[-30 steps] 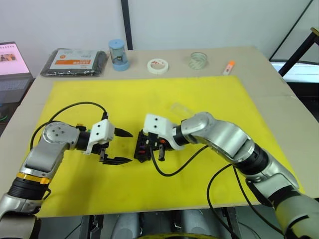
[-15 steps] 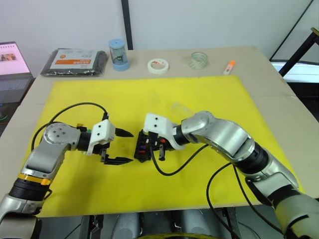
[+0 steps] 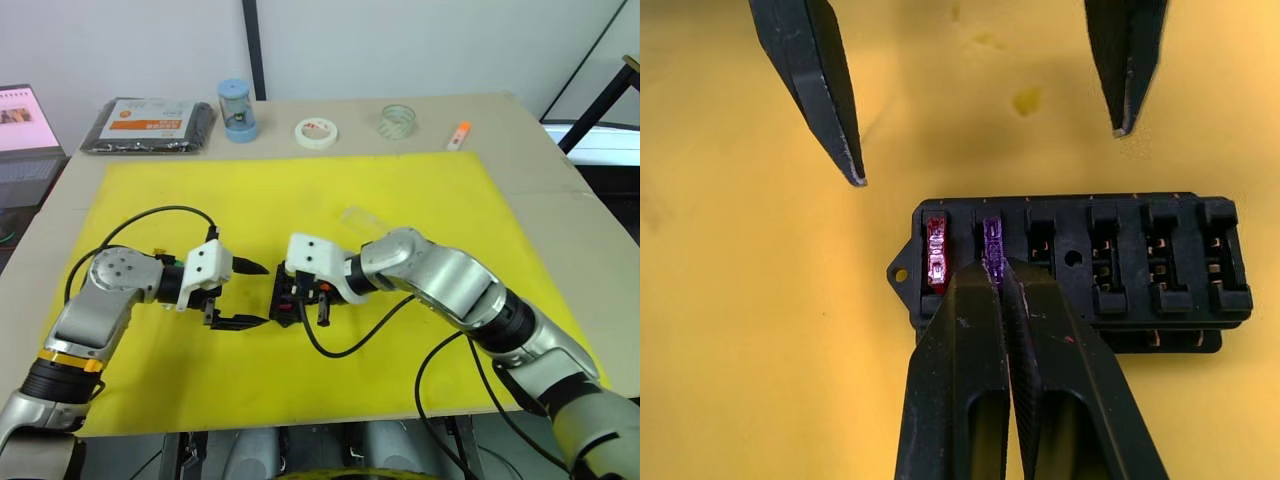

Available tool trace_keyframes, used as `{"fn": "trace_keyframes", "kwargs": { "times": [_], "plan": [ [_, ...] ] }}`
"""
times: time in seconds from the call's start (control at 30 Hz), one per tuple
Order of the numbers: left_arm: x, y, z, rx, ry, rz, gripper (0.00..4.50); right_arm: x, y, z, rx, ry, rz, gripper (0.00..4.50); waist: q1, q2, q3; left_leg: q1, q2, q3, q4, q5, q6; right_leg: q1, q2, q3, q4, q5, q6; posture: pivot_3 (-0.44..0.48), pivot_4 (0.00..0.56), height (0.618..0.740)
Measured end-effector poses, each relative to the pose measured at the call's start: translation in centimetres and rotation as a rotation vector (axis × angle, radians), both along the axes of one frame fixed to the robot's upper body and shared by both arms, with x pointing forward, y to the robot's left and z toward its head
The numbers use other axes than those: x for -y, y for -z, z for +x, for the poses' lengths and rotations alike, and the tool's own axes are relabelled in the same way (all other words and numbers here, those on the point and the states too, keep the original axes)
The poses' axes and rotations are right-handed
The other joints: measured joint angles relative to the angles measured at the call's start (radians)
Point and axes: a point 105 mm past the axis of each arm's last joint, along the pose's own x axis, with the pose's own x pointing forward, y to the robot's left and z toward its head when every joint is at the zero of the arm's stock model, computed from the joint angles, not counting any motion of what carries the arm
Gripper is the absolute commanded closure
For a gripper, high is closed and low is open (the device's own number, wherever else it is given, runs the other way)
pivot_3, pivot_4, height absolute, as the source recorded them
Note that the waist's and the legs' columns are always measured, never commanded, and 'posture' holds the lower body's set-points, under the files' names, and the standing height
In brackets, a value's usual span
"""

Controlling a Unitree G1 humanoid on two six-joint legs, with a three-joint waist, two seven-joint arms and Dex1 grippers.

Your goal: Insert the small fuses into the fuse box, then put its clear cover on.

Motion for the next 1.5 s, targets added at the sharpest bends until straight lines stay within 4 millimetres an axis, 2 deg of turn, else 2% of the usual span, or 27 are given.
{"fn": "trace_keyframes", "kwargs": {
  "times": [0.57, 0.6, 0.67, 0.93, 1.27, 1.4, 1.5],
  "plan": [
    [0.2, 0.0, -0.2, 0.005, 0.001, -0.002, 0.03, -0.1, 0.1, 0.3, 0.015, -0.032, -0.001, 4.5, -0.001, 0.0, 0.0, 0.001, 0.0, 0.0, 0.0, 0.0, 0.001, 0.001, 0.0, 0.0, 0.0, 0.0, 0.0, 0.0, 0.15, 0.74],
    [0.2, 0.0, -0.2, 0.005, 0.001, -0.001, 0.0, -0.1, 0.1, 0.3, 0.015, -0.032, 0.0, 3.97, -0.001, 0.0, 0.0, 0.001, 0.0, 0.0, 0.0, 0.0, 0.001, 0.001, 0.0, 0.0, 0.0, 0.0, 0.0, 0.0, 0.15, 0.74],
    [0.2, 0.0, -0.2, 0.005, 0.001, 0.0, 0.0, -0.1, 0.1, 0.3, 0.011, -0.036, 0.0, 3.47, 0.0, 0.0, 0.0, 0.001, 0.0, 0.0, 0.0, 0.0, 0.001, 0.001, 0.0, 0.0, 0.0, 0.0, 0.0, 0.0, 0.15, 0.74],
    [0.2, 0.1, -0.2, 0.003, 0.0, 0.002, 0.0, 0.1, -0.4, 0.7, 0.012, -0.015, 0.016, 3.47, 0.001, 0.0, 0.0, 0.0, 0.0, 0.0, 0.0, 0.0, 0.0, 0.001, 0.0, 0.0, 0.0, 0.0, 0.0, 0.0, 0.15, 0.74],
    [0.1, 0.2, -0.2, 0.001, -0.003, 0.007, 0.0, 0.2, -2.2, 1.0, 0.013, -0.012, 0.065, 3.47, 0.0, 0.0, 0.0, 0.0, 0.0, 0.0, 0.0, 0.0, 0.0, 0.0, 0.0, 0.0, 0.0, 0.0, 0.0, 0.0, 0.15, 0.74],
    [0.1, 0.2, -0.2, 0.001, -0.003, 0.007, 0.0, 0.1, -2.1, 0.8, -0.003, -0.022, 0.072, 4.43, 0.0, 0.0, 0.0, 0.0, 0.0, 0.0, 0.0, 0.0, 0.0, 0.0, 0.0, 0.0, 0.0, 0.0, 0.0, 0.0, 0.15, 0.74],
    [0.1, 0.2, -0.2, 0.001, -0.003, 0.007, 0.0, 0.1, -1.4, 0.4, -0.026, -0.028, 0.084, 4.47, 0.0, 0.0, 0.0, 0.0, 0.0, 0.0, 0.0, 0.0, 0.0, 0.0, 0.0, 0.0, 0.0, 0.0, 0.0, 0.0, 0.15, 0.74]
  ]
}}
